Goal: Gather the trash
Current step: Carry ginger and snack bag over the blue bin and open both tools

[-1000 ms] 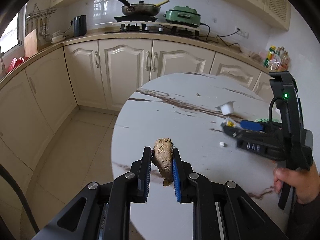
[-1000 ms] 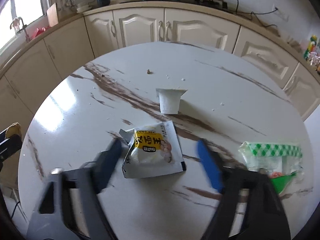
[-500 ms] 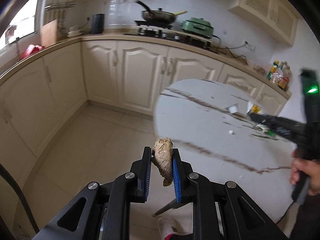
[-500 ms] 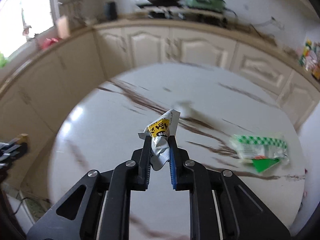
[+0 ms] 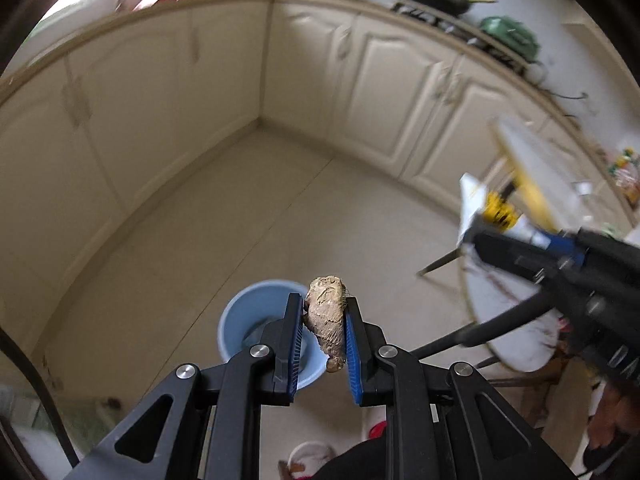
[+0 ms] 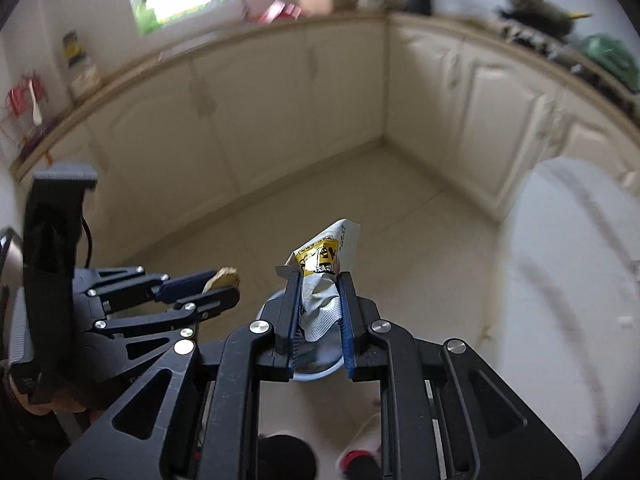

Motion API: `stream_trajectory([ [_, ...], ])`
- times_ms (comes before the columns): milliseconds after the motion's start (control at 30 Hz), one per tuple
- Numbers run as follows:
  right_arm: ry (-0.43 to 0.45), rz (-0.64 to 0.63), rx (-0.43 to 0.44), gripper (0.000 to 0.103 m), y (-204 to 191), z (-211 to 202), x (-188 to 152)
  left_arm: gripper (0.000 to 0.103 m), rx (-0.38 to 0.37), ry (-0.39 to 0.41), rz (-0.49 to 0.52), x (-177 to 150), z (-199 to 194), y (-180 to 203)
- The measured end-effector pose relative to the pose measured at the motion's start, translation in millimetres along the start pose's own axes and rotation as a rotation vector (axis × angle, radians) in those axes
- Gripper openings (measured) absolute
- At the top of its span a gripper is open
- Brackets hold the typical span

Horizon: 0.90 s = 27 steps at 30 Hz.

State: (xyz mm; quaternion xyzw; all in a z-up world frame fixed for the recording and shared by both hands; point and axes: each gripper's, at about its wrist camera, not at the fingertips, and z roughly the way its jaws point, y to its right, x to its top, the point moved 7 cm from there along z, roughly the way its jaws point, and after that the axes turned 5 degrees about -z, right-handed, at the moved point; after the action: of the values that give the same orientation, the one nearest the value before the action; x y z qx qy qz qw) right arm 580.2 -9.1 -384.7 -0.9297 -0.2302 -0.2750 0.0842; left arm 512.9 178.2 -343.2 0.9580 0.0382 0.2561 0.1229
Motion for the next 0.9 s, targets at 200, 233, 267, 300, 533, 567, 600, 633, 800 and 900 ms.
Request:
stream_trajectory([
  [200,-0.158,0.013,0.06,0.017,-17.4,93.0,-24.0,0.016,0.015,-0.127,-0.056,-12.8,49.7,-51.4],
  [233,-0.18,0.029,0.076,0.017,-16.2,108.1,-28.3,0.016,0.001,-0.161,-0.072,-17.2,62.9,-58.9],
  [267,-0.205,0.05,0.094,0.017,-13.5,122.0,-32.5,0.016,0.0,-0.181,-0.08,-19.1,71.0,-64.1],
  [300,-0.232,0.068,0.11,0.017,-10.5,132.8,-37.4,0.016,0.016,-0.215,-0.087,-23.4,83.9,-71.5],
  [533,-0.365,0.128,0.14,0.018,11.4,200.6,-65.0,0.034,0.059,-0.35,-0.132,-30.4,142.8,-105.9],
  [567,-0.374,0.129,0.142,0.018,10.6,206.1,-68.3,0.045,0.065,-0.356,-0.135,-26.5,147.7,-105.5],
  [600,-0.387,0.128,0.142,0.019,12.9,213.3,-70.1,0.049,0.072,-0.357,-0.143,-23.9,151.7,-109.7],
  [633,-0.396,0.128,0.146,0.019,16.0,218.3,-70.9,0.054,0.075,-0.354,-0.148,-19.9,153.9,-110.3],
  [800,-0.416,0.138,0.161,0.024,13.2,235.2,-75.9,0.057,0.135,-0.344,-0.175,5.0,159.3,-115.4],
  [900,-0.415,0.141,0.18,0.034,10.7,235.0,-74.1,0.057,0.168,-0.327,-0.185,10.2,146.2,-117.3],
])
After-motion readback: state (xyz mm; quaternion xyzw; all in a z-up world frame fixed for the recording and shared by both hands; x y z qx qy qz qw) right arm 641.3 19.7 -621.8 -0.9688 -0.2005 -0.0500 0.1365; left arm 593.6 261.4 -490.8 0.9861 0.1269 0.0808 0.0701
